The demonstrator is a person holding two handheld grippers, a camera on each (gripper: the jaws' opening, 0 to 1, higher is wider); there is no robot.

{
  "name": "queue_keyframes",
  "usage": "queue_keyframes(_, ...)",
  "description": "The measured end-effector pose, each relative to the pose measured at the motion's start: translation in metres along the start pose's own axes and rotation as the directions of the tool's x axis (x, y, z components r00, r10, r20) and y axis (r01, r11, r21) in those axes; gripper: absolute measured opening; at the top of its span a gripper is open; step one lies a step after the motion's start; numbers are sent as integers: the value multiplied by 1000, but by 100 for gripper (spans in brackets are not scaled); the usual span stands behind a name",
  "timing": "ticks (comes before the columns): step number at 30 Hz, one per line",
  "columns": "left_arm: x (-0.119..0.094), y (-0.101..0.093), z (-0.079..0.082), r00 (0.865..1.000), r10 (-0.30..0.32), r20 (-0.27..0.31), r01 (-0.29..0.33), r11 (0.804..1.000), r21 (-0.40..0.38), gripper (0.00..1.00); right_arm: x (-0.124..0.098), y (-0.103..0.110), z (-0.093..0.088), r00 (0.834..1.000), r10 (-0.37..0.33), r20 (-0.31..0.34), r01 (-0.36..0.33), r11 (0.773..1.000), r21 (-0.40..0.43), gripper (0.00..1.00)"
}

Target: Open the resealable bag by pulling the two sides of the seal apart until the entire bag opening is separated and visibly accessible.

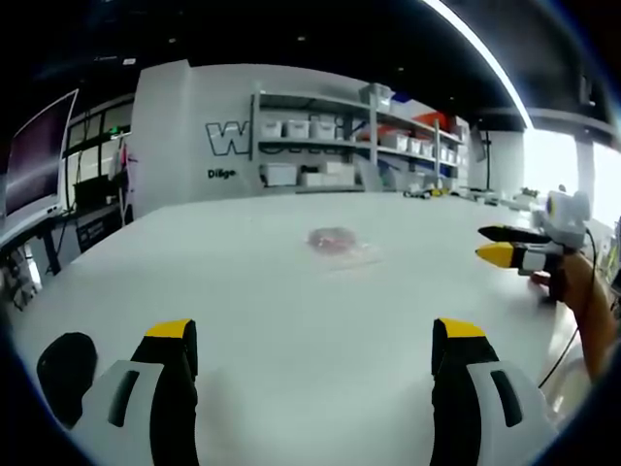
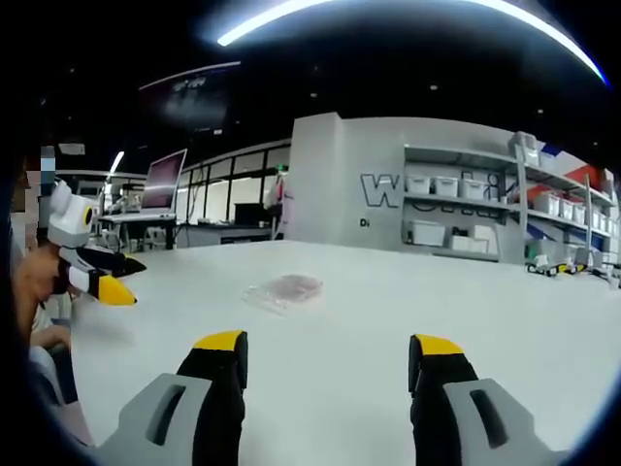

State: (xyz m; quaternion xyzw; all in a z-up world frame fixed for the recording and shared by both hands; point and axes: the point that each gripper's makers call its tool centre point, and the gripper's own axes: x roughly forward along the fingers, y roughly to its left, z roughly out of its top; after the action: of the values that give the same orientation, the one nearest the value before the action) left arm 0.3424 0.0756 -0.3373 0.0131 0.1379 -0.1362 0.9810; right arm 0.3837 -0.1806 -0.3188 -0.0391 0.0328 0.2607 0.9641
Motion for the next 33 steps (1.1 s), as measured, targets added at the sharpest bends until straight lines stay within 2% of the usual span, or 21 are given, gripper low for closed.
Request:
queue_keyframes(26, 1, 1, 2, 1000, 1, 0, -1, 1000, 0, 100, 0, 1, 0, 1000, -1, -3, 1, 1000, -7, 68)
queue_keyframes(33, 1, 3, 3, 1000, 4, 0, -4, 1000, 0, 100, 1, -1, 6, 1000, -3, 4, 3, 1000, -12, 68)
